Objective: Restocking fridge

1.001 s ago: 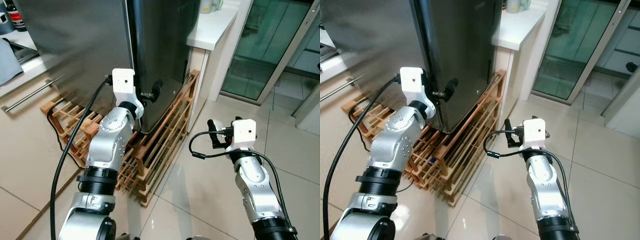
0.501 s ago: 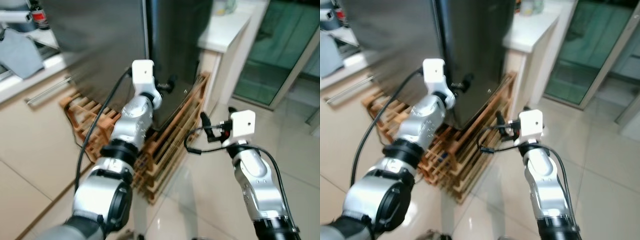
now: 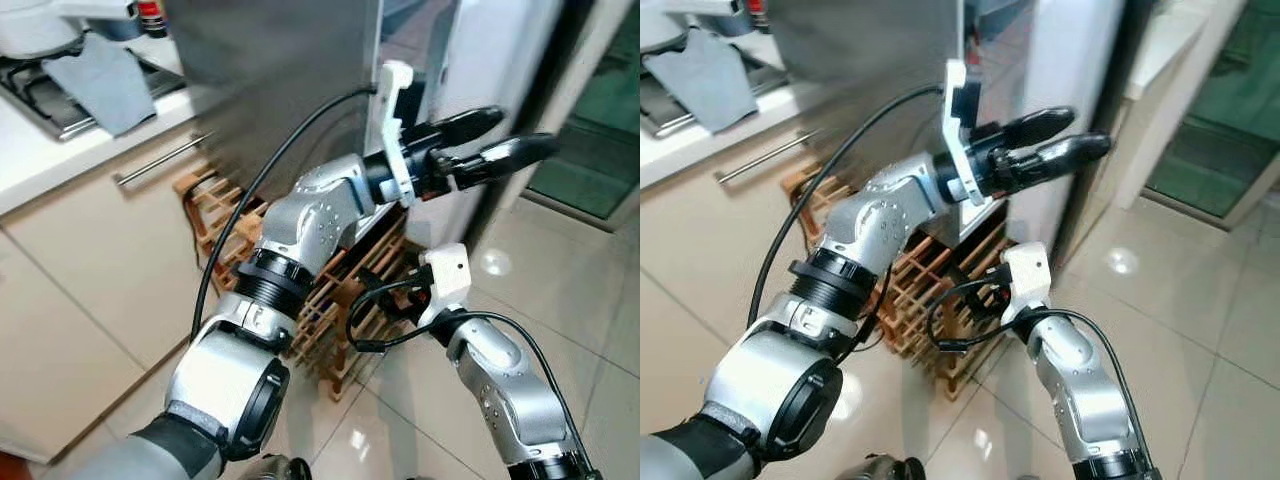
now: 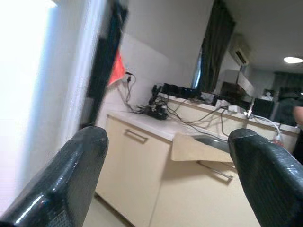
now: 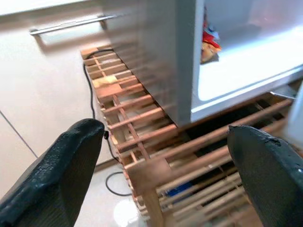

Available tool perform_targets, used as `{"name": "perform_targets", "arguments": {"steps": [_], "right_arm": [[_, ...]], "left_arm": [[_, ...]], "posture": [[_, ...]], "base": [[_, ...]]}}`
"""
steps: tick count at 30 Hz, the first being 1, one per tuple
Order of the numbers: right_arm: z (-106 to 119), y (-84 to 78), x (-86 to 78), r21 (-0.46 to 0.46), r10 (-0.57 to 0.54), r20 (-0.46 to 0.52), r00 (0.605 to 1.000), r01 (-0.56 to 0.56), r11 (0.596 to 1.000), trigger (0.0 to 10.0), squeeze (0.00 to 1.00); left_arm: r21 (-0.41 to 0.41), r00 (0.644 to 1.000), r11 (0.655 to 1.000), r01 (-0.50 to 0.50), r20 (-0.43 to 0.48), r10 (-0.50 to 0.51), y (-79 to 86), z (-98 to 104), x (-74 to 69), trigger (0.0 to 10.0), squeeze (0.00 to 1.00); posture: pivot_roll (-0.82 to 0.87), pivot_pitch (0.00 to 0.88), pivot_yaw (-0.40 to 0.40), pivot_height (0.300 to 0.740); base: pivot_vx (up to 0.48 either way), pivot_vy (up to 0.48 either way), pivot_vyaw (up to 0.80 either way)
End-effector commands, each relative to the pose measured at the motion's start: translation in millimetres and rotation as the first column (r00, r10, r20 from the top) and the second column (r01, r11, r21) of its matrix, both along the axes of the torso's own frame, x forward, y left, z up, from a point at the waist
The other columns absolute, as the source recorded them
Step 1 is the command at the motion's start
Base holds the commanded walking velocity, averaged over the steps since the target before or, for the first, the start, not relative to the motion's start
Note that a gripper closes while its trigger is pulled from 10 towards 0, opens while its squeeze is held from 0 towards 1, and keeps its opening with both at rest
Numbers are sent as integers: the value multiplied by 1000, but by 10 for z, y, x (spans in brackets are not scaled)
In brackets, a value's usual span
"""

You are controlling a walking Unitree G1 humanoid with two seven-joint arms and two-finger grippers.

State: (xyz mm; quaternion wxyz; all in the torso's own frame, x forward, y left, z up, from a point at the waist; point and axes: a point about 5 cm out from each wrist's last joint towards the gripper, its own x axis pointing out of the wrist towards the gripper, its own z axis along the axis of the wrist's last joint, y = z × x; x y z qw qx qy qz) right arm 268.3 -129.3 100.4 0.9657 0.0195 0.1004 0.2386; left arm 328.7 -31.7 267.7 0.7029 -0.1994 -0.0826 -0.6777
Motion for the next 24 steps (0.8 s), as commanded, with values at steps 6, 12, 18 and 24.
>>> {"name": "perform_targets", "arguments": {"steps": [6,12,18,24], "right_arm": [[-2,-74,60,-32,-109,10,994,110,993,10000,0],[-8,-171,176,-38,-201,32,979,202,979,10000,0],[-20,-186,317,-44,-229,51,972,231,972,10000,0],[76,-67,488,-26,-207,99,973,210,977,10000,0]], "left_arm": [[-19,980,982,-187,-74,185,604,-203,60,10000,0],[103,877,873,-476,-13,480,1738,-532,-26,10000,0],[239,784,761,-604,8,620,2234,-697,-258,10000,0],[309,420,413,-857,-48,906,2285,-976,-111,10000,0]], "posture": [[-141,0,47,740],[-76,0,26,740],[16,0,-15,740],[53,0,-42,740]], "base": [[0,0,0],[0,0,0],[0,0,467],[0,0,609]]}}
